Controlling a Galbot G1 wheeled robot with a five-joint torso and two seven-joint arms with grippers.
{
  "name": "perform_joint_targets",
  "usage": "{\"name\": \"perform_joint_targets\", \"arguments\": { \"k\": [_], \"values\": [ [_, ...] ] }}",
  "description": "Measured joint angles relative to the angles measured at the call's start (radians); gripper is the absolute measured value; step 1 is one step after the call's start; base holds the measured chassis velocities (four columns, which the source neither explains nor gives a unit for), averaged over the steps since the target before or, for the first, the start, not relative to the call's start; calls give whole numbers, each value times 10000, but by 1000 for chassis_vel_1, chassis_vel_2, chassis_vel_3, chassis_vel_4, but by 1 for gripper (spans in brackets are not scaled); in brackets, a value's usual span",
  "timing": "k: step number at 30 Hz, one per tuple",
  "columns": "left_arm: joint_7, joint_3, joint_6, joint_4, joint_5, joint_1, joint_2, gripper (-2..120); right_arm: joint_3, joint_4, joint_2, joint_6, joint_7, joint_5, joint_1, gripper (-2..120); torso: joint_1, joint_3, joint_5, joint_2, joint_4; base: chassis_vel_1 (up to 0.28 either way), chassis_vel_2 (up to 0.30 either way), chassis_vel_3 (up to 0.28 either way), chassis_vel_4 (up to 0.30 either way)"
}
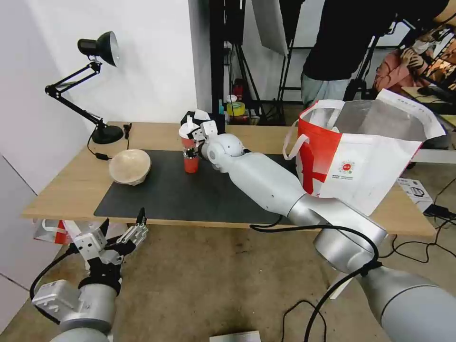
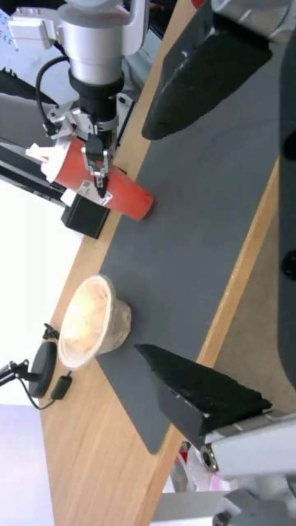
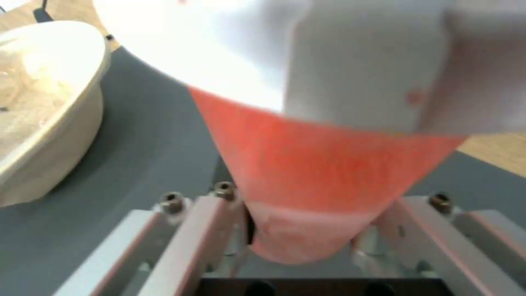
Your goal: Pick up the trash from the table and place it into the takeout bag.
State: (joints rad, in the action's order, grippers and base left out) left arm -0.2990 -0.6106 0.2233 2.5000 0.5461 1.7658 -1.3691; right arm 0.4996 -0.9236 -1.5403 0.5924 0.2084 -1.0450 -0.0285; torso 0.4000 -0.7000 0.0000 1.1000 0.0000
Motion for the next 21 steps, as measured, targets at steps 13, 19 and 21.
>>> {"name": "perform_joint_targets", "arguments": {
  "k": [13, 19, 21],
  "values": [
    [-20, -31, 0, 0, 26, 54, 109, 100, -106, -2652, 1408, 385, 1281, -1050, -95, 3, 0, 1, 1, 0, 0, 0, 0, 0, 0],
    [-20, 67, 6, 0, 21, 22, 107, 100, -384, -4061, 2410, 603, 1883, -1732, -129, 3, -1, 0, 3, -1, -1, 0, 0, 0, 0],
    [-20, 69, 8, 0, 20, 18, 123, 100, -448, -4269, 2572, 644, 1973, -1844, -175, 3, 0, 0, 3, 0, 0, 0, 0, 0, 0]
  ]
}}
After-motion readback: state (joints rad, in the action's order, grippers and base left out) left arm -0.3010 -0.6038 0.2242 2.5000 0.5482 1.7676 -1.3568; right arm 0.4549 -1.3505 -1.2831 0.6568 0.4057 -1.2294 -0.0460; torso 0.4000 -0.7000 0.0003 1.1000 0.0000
